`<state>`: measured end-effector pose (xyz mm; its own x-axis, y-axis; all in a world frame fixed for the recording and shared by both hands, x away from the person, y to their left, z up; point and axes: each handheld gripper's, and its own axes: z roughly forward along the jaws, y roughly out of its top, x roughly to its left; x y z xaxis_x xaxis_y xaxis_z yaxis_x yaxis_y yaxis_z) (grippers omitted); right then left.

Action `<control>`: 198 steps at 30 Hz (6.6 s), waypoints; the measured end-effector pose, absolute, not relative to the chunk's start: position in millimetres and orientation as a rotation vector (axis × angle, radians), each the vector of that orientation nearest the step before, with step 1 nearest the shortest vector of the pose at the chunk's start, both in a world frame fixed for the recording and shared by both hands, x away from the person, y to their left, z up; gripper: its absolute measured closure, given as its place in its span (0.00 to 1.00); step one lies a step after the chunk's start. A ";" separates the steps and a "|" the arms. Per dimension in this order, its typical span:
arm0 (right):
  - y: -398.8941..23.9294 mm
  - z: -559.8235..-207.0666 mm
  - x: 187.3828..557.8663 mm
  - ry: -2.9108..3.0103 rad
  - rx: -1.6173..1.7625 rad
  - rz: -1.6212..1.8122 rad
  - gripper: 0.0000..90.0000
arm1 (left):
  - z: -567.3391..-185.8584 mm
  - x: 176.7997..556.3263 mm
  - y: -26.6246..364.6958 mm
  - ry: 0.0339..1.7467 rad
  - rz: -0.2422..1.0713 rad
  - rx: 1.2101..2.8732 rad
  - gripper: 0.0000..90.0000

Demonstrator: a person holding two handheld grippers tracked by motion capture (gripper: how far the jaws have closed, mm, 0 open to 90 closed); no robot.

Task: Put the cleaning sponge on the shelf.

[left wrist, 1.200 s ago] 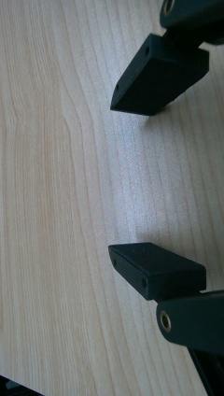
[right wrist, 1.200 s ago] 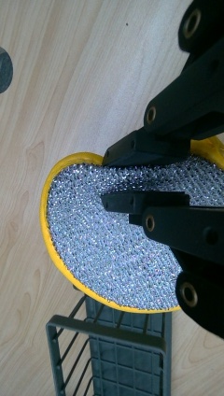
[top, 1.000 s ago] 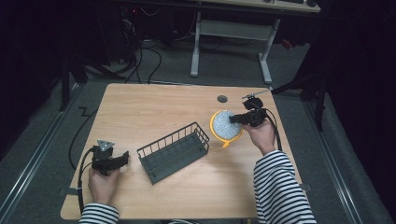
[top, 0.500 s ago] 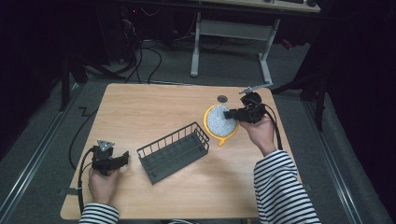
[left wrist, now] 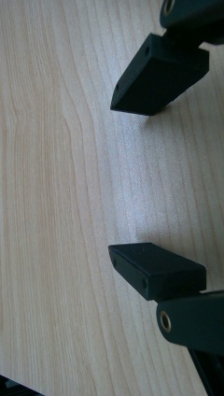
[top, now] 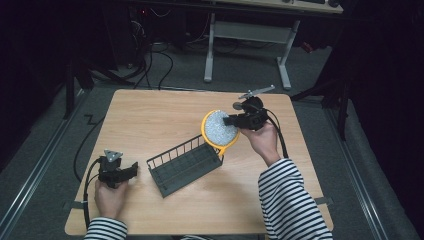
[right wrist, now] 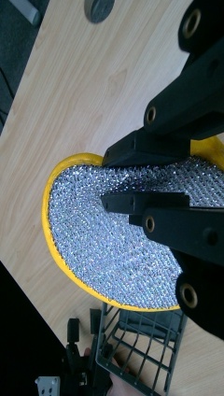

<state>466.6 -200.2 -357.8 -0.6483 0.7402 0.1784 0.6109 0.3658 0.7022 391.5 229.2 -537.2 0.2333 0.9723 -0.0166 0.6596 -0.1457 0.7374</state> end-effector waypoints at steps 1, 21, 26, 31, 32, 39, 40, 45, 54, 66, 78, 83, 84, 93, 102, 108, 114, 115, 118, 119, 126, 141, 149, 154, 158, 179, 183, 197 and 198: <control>-196.0 -359.3 467.6 2.459 1.223 1.150 0.87 | -537.3 391.4 228.9 1.495 0.642 1.881 0.29; -147.3 -384.9 477.8 2.469 1.140 1.117 0.87 | -537.3 391.4 228.5 1.489 0.639 1.883 0.29; -143.9 -391.0 477.1 2.449 1.141 1.110 0.87 | -537.2 391.1 228.5 1.481 0.636 1.888 0.30; -142.3 -396.9 475.8 2.443 1.136 1.106 0.87 | -537.1 390.4 227.5 1.472 0.638 1.888 0.34; -142.1 -398.3 475.6 2.450 1.136 1.099 0.87 | -537.1 390.4 227.5 1.472 0.638 1.888 0.34; -141.8 -405.8 470.8 2.459 1.113 1.094 0.86 | -537.1 390.4 227.4 1.472 0.639 1.888 0.34; -142.2 -406.4 470.6 2.463 1.101 1.097 0.86 | -537.1 390.4 227.3 1.471 0.638 1.891 0.34; -142.1 -409.7 467.6 2.479 1.073 1.082 0.86 | -537.1 390.4 227.1 1.467 0.636 1.895 0.33; -143.1 -413.8 463.1 2.496 1.049 1.084 0.85 | -537.2 390.5 226.9 1.467 0.638 1.894 0.32; -143.0 -414.6 459.0 2.525 1.006 1.060 0.84 | -537.2 390.5 226.6 1.463 0.634 1.901 0.31; -140.3 -415.3 453.6 2.519 0.971 1.022 0.84 | -537.3 390.5 226.6 1.465 0.634 1.900 0.30; -141.8 -415.4 453.8 2.536 0.984 1.018 0.83 | -537.3 390.8 226.6 1.469 0.634 1.897 0.29; -141.7 -415.5 453.6 2.537 0.981 1.013 0.83 | -537.3 390.8 226.5 1.469 0.634 1.898 0.29; -144.5 -426.8 450.5 2.572 0.979 0.959 0.87 | -537.3 391.0 226.5 1.472 0.634 1.896 0.29; -153.5 -427.9 448.8 2.583 1.014 1.019 0.76 | -537.3 391.0 226.5 1.472 0.634 1.895 0.29; -159.6 -417.9 443.7 2.523 1.002 1.085 0.62 | -537.3 391.0 226.6 1.472 0.633 1.895 0.29; -173.8 -409.4 441.9 2.457 1.045 1.126 0.56 | -537.3 390.9 226.7 1.472 0.632 1.894 0.30; -177.0 -408.0 441.4 2.441 1.057 1.136 0.56 | -537.4 390.9 226.6 1.473 0.633 1.893 0.30; -187.9 -405.5 438.5 2.390 1.084 1.153 0.59 | -537.3 390.9 226.7 1.472 0.633 1.893 0.29; -192.1 -405.7 437.4 2.374 1.096 1.168 0.59 | -537.4 391.0 226.6 1.472 0.634 1.893 0.29; -218.5 -410.8 430.4 2.326 1.164 1.171 0.60 | -537.3 390.9 226.7 1.472 0.633 1.893 0.30; -269.3 -423.8 409.3 2.232 1.285 1.144 0.59 | -537.3 390.9 226.6 1.473 0.633 1.894 0.30; -277.3 -421.0 402.5 2.204 1.292 1.148 0.59 | -537.3 390.9 226.6 1.473 0.633 1.894 0.29; -286.5 -430.4 399.1 2.193 1.328 1.136 0.59 | -537.2 390.9 226.5 1.473 0.634 1.895 0.29; -287.9 -438.7 397.8 2.195 1.342 1.106 0.58 | -537.3 390.9 226.5 1.473 0.634 1.895 0.29; -319.0 -496.5 378.6 2.113 1.519 1.065 0.51 | -537.2 390.9 226.6 1.473 0.633 1.894 0.29; -323.0 -512.3 372.6 2.080 1.534 1.003 0.48 | -537.2 390.9 226.6 1.473 0.633 1.895 0.29; -318.2 -530.4 366.1 2.050 1.453 0.871 0.45 | -537.3 390.6 226.1 1.474 0.637 1.897 0.29; -318.2 -530.4 366.1 2.050 1.453 0.871 0.45 | -537.3 390.6 226.1 1.474 0.638 1.897 0.29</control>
